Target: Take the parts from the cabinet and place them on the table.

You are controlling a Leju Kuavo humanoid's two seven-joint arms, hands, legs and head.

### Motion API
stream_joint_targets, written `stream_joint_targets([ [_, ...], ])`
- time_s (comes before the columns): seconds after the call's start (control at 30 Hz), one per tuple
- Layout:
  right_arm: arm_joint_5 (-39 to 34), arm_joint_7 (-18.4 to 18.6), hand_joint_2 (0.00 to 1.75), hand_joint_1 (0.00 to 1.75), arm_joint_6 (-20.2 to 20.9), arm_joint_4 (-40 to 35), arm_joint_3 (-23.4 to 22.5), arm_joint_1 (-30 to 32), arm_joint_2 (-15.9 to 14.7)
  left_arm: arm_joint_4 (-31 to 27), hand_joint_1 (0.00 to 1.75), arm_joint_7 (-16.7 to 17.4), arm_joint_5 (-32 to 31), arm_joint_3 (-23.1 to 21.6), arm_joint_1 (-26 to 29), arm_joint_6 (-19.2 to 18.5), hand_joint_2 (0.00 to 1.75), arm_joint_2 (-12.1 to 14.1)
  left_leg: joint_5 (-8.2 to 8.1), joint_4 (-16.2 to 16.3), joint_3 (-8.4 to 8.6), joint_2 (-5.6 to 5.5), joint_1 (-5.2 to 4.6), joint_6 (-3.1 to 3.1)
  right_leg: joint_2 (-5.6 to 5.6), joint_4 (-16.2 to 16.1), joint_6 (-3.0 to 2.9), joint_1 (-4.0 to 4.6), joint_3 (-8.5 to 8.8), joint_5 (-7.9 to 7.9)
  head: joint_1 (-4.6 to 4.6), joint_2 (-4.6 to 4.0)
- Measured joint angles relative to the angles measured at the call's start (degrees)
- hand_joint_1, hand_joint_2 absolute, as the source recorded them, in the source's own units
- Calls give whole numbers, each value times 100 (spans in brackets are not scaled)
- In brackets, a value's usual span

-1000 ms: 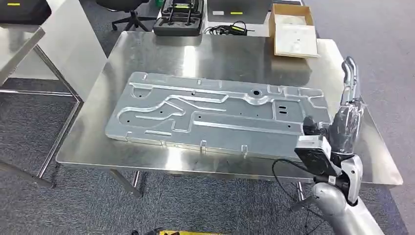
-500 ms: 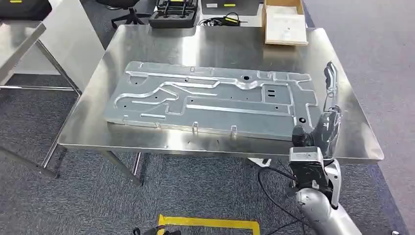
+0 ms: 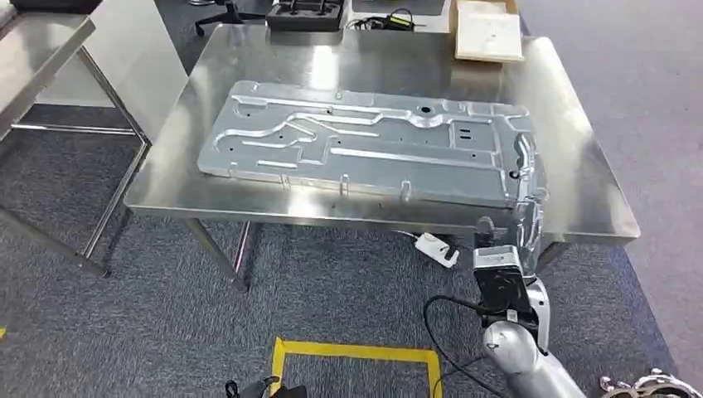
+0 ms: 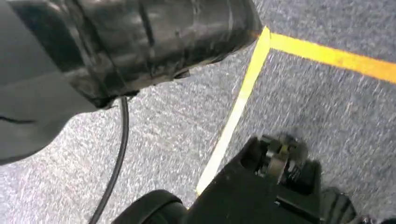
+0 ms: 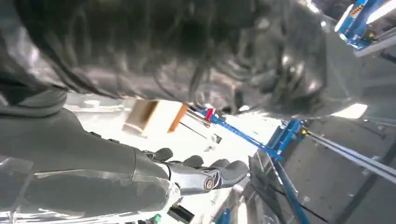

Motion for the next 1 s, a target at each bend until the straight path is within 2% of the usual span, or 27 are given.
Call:
stream_joint_targets([
  [0.03, -33, -18, 0, 0, -22, 49, 0, 10, 18, 0, 0, 11, 2, 7, 4, 6, 0, 0, 18, 34, -4, 0, 5, -21, 13, -114, -33, 34, 44, -46, -18, 0],
  [0.1, -191, -73, 0, 0, -94, 384, 2, 22, 81, 0, 0, 35, 25, 28, 7, 71, 0, 0, 127, 12, 13, 3, 9, -87, 20, -79, -79, 51, -45, 25, -4, 0],
  [0.13, -361, -112, 0, 0, -123, 624, 2, 43, 134, 0, 0, 35, 39, 42, 12, 87, 0, 0, 171, -2, -5, -6, 19, -112, 14, -84, -125, 57, -73, 65, -2, 0],
  [0.17, -474, -240, 0, 0, -157, 795, 7, 49, 188, 0, 0, 35, 50, 50, 25, 105, 0, 0, 98, 64, -36, -16, 54, -149, -28, -110, -192, 17, -126, 149, 13, 0],
  [0.2, -637, -339, 0, 0, -171, 1006, 9, 41, 221, 0, 0, 33, 61, 59, 34, 118, 0, 0, -209, 220, -141, -27, 56, -191, -25, -115, -226, 18, -204, 223, -2, 0],
  [0.23, -812, -422, 0, 0, -182, 1194, 9, 29, 274, 0, 0, 26, 66, 66, 41, 146, 0, 0, -588, 531, -238, -28, 67, -221, -24, -112, -277, 14, -294, 291, -24, 0],
  [0.27, -974, -485, 0, 0, -179, 1361, 9, 31, 317, 0, 0, 24, 72, 74, 41, 166, 0, 0, -855, 846, -323, -26, 77, -244, -25, -109, -276, 16, -367, 351, -33, 0],
  [0.3, -1181, -578, 0, 0, -133, 1590, 11, 27, 368, 0, 0, 24, 79, 90, 42, 184, 0, 0, -1133, 1341, -432, -24, 84, -270, -24, -102, -274, 21, -482, 446, -26, 0],
  [0.33, -1439, -683, 0, 0, -59, 1861, 13, 13, 413, 0, 0, 15, 85, 105, 46, 197, 0, 0, -1181, 1628, -463, -24, 85, -284, -25, -97, -272, 21, -584, 512, -31, 0],
  [0.37, -1658, -772, 0, 0, -2, 2115, 13, -10, 455, 0, 0, 11, 90, 129, 53, 201, 0, 0, -1091, 1756, -430, -23, 86, -292, -25, -88, -266, 22, -672, 580, -35, 0],
  [0.4, -1936, -946, 0, 0, 59, 2596, 15, -51, 516, 0, 0, 9, 105, 170, 60, 205, 0, 0, -797, 1671, -255, -24, 86, -287, -26, -79, -251, 21, -815, 669, -31, 0],
  [0.43, -2022, -1037, 0, 0, 83, 2819, 15, -53, 547, 0, 0, 9, 105, 181, 60, 205, 0, 0, -585, 1378, -2, -27, 86, -271, -27, -65, -235, 21, -917, 734, -33, 0],
  [0.47, -2044, -1091, 0, 0, 83, 2949, 15, -55, 562, 0, 0, 9, 107, 184, 59, 208, 0, 0, -484, 920, 355, -30, 86, -243, -26, -58, -217, 20, -1001, 798, -33, 0],
  [0.53, -2077, -1139, 0, 0, 85, 3135, 15, -102, 597, -2, 0, 7, 107, 188, 49, 210, 0, 0, -817, -31, 1011, -55, 50, -181, -23, -51, -166, 44, -1072, 887, -31, 0],
  [0.57, -2090, -1156, 0, 0, 92, 3363, 17, -172, 634, -2, 0, 4, 109, 199, 50, 219, 0, 0, -843, -122, 1043, -57, 35, -151, -21, -105, -127, 23, -1046, 967, -20, 0],
  [0.63, -2109, -1159, 0, 0, 92, 3615, 17, -199, 684, -2, 0, -2, 109, 234, 53, 221, 0, 0, -756, -164, 976, -55, -6, -85, -17, -174, -52, -8, -1034, 1098, -66, 0],
  [0.67, -2109, -1152, 0, 0, 98, 3692, 17, -187, 684, -2, 0, 0, 111, 245, 58, 221, 0, 0, -681, -216, 945, -48, 10, -30, -3, -220, 3, 16, -1037, 1158, -48, 0],
  [0.7, -2151, -1097, 0, 0, 138, 3777, 17, -190, 684, -2, 0, 0, 111, 247, 59, 223, 0, 0, -572, -267, 922, -14, 40, 32, 2, -195, 22, -9, -1064, 1058, -52, 0],
  [0.73, -2292, -1000, 0, 0, 253, 3886, 17, -200, 686, -2, 0, 9, 124, 251, 56, 223, 0, 0, -496, -277, 858, -8, 34, 87, 2, -12, 28, -8, -1157, 696, -44, 0],
  [0.77, -2474, -949, 0, 0, 382, 4039, 18, -213, 704, -2, 0, 13, 129, 264, 53, 223, 0, 0, -433, -276, 775, -1, 32, 132, 3, 322, 30, -9, -1254, 280, -33, 0],
  [0.8, -2646, -940, 0, 0, 509, 4235, 20, -223, 717, -2, 0, 20, 131, 282, 56, 223, 0, 0, -351, -275, 679, -2, 26, 140, 5, 767, 40, -6, -1347, -82, -26, 0],
  [0.83, -2849, -962, 0, 0, 622, 4458, 20, -237, 734, -2, 0, 29, 131, 286, 59, 223, 0, -2, -274, -271, 579, -3, 17, 145, 8, 1184, 49, -3, -1415, -283, -24, 0],
  [0.87, -3019, -993, 0, 0, 711, 4650, 17, -252, 739, -2, 0, 33, 133, 288, 63, 225, 0, -2, -200, -256, 470, -6, 7, 143, 8, 1494, 51, -1, -1433, -290, -22, 0],
  [0.9, -3187, -1012, 0, 0, 800, 4897, 17, -250, 748, -2, 0, 37, 140, 291, 71, 229, 0, 0, -126, -235, 342, -7, 3, 136, 8, 1623, 53, -1, -1361, -97, -26, 0],
  [0.93, -3261, -1023, 0, 0, 837, 5092, 18, -248, 758, -2, 0, 42, 144, 293, 80, 240, 0, 0, -65, -196, 222, -7, 3, 123, 7, 1523, 53, 1, -1190, 162, -24, 0],
  [0.97, -3303, -1023, 0, 0, 879, 5262, 18, -254, 778, -2, 0, 42, 146, 302, 86, 258, 0, 0, -17, -151, 107, -6, 6, 105, 6, 1234, 51, 0, -907, 362, -24, 0],
  [1.0, -3361, -1002, 0, 0, 948, 5467, 20, -269, 798, -2, 0, 37, 146, 310, 87, 269, 0, -2, 27, -102, 17, -4, 7, 84, 1, 811, 39, 0, -544, 380, -24, 0],
])
